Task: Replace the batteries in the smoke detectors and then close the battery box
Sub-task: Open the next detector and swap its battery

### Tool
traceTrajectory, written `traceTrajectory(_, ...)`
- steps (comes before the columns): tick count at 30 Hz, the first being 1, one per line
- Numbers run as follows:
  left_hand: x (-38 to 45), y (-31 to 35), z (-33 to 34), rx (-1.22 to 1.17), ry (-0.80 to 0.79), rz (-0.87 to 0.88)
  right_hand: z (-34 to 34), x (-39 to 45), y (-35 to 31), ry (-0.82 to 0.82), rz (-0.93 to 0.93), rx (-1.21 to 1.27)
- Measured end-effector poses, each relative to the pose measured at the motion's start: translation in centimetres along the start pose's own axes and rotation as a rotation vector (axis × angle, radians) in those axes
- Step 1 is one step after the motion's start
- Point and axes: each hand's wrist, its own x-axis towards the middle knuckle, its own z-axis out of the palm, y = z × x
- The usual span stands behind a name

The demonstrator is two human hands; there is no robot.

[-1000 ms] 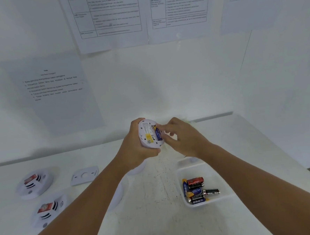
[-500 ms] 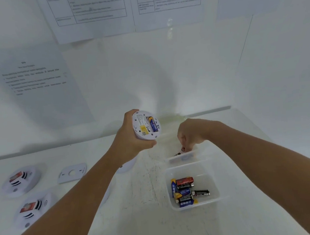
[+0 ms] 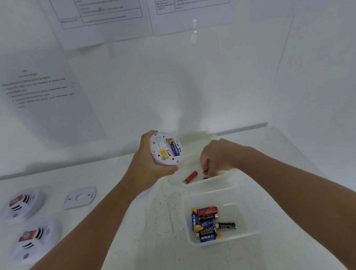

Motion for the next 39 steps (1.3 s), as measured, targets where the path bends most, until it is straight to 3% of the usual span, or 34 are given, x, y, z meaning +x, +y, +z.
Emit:
traceTrajectory(10, -0.7, -0.6, -0.4, 0.060, 0.001, -0.005, 0.9, 0.1, -0.6, -0.028, -0.112, -0.171)
traceTrajectory(14, -1.0, -0.6, -1.1, 0.087, 0.016, 0.006, 0.4, -0.1, -0.8, 0.003, -0.071, 0.067)
traceTrajectory(21, -2.0, -1.1, -2.6, 0.109, 0.051, -0.004, -1.3, -0.4, -3.5, 0.312, -0.094, 0.627)
traceTrajectory(29, -3.5, -1.9, -4.5, 0.119, 0.076, -0.002, -1.4, 0.5, -9.3, 0.414, -0.195, 0.670)
traceTrajectory(39, -6.1, -2.3, -7.1, 0.125, 0.113, -0.022, -1.4, 1.8, -14.0, 0.416, -0.212, 0.710)
